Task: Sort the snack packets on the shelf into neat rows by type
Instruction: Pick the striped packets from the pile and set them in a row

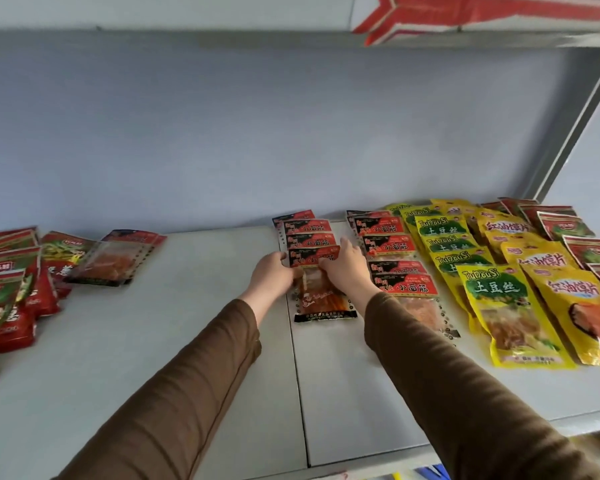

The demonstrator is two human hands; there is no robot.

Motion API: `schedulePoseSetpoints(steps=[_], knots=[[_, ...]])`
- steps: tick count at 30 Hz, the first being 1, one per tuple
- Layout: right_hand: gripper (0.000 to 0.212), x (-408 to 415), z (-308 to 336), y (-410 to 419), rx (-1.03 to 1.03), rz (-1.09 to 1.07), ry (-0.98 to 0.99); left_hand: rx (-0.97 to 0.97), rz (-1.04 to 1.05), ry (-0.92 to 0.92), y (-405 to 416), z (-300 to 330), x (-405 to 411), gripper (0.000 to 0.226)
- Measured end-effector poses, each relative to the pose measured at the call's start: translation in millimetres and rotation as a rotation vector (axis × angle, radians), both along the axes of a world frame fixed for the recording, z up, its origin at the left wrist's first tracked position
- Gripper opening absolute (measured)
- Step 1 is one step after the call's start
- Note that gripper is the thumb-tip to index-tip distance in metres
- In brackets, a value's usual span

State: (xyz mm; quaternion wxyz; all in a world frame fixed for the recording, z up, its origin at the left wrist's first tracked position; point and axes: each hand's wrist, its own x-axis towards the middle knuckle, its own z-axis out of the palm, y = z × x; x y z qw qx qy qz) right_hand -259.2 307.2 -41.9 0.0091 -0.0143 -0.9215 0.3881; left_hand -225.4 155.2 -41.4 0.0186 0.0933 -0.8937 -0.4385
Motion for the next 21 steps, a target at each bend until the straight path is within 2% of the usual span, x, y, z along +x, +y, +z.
schedulePoseSetpoints(steps=[7,10,14,17,21], knots=[[0.054,3,0,-2,0.058,0.040,0.008,0.077,-0.023,-0.006,-2,-1,2,0.021],[0.058,6,4,0,0.030,0.060,-0.004,0.096,-0.025,-0.007,-5,1,4,0.034],[0.067,15,9,0,0.049,0.077,0.086,0.069,0.012,-0.001,-14,7,12,0.071],[0.064,27,18,-9,0.119,0.107,0.243,0.060,-0.008,0.032,-29,11,23,0.071],[0.049,44,34,-43,0.167,0.192,0.382,-0.013,-0.007,0.153,-58,17,49,0.059]])
